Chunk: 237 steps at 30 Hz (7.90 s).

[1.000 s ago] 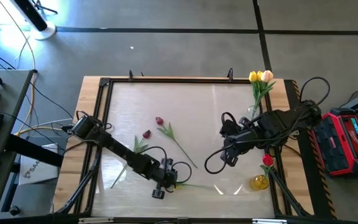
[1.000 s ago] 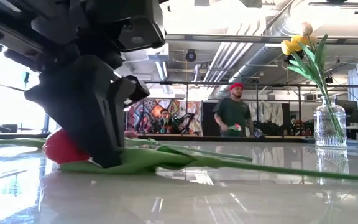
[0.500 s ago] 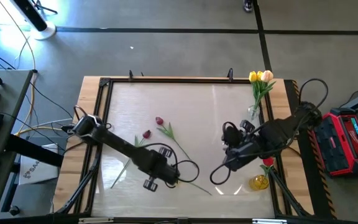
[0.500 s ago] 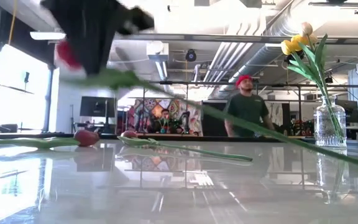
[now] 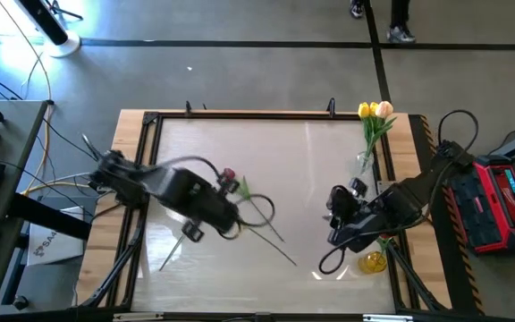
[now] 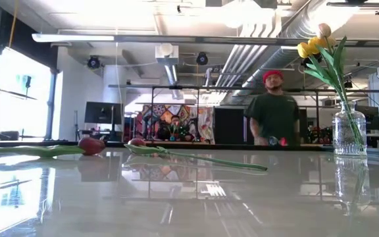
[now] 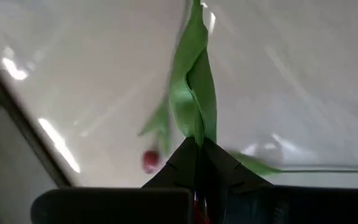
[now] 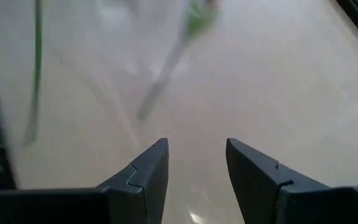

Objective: Sort flowers into vase by color
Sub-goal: Put the red tulip into the yellow vase

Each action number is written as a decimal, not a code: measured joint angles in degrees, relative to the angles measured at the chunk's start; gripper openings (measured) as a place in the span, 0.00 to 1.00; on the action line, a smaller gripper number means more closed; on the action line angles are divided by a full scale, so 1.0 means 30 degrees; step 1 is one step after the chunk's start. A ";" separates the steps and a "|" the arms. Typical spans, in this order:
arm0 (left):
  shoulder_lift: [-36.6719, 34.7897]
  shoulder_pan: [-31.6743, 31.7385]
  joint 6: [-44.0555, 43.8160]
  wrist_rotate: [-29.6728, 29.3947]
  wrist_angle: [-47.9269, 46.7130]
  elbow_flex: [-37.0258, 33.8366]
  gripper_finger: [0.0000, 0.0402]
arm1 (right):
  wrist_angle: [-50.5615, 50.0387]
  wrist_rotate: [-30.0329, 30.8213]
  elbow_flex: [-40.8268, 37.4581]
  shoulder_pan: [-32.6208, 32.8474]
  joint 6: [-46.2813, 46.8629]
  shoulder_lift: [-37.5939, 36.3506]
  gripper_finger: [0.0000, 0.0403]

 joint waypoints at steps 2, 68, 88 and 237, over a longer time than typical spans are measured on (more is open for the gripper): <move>-0.0697 0.0190 0.0808 -0.0346 -0.0008 0.0269 0.00 | 0.2803 0.0130 -0.1082 -0.0189 -0.1656 -0.0602 0.37; -0.4436 0.0070 3.1414 -0.6493 1.1320 0.2919 0.00 | 1.9117 -1.3069 0.2803 -0.9599 -0.9201 0.0549 0.52; -0.3651 0.0096 3.7071 -0.4251 1.3584 0.2905 0.00 | 2.2706 -1.7805 0.2766 -0.9003 -0.3271 0.2261 0.48; -0.2330 -0.1325 4.1163 -0.8515 1.5569 0.2912 0.35 | 1.4553 -0.1066 0.2759 -0.6263 -0.8783 0.1888 0.00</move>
